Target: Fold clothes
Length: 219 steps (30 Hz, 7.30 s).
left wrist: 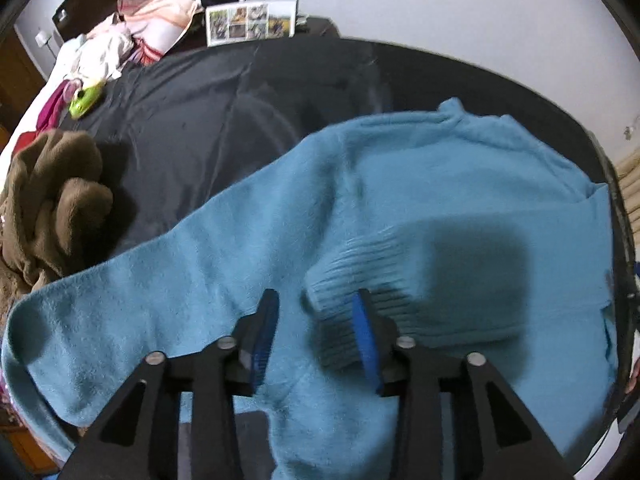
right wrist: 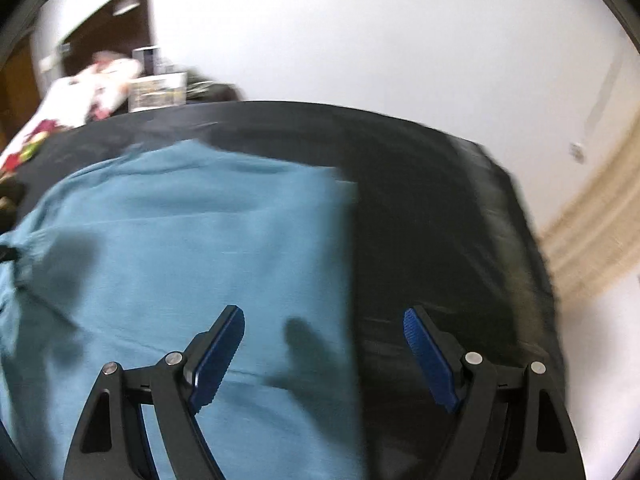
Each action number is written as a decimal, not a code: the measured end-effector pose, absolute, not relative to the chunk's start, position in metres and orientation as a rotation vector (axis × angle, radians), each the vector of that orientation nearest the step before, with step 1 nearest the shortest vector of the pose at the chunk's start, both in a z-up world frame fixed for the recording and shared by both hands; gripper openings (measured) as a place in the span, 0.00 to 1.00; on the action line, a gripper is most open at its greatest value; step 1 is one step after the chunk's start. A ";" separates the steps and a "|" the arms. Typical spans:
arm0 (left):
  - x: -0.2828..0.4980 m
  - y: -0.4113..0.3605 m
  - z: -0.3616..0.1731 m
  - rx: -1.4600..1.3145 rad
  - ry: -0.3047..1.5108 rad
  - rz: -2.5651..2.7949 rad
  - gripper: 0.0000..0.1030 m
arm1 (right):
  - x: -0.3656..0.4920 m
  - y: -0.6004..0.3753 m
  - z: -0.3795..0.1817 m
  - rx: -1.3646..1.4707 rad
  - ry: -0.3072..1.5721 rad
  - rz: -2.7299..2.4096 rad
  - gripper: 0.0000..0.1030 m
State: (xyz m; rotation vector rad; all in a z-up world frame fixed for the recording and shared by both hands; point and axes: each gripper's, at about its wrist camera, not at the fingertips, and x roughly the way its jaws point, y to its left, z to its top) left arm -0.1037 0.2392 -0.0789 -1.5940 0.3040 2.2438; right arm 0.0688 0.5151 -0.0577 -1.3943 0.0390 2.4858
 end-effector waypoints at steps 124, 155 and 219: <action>-0.078 0.219 -0.082 -1.697 -0.401 2.026 0.74 | 0.080 0.510 -0.060 -1.494 0.575 2.642 0.88; -0.099 0.226 -0.096 -1.637 -0.211 2.127 0.78 | 0.057 0.537 -0.045 -1.322 0.145 2.432 0.07; 0.199 0.114 -0.100 -1.712 -0.014 2.306 0.97 | 0.348 0.483 -0.085 -1.802 0.292 2.553 0.86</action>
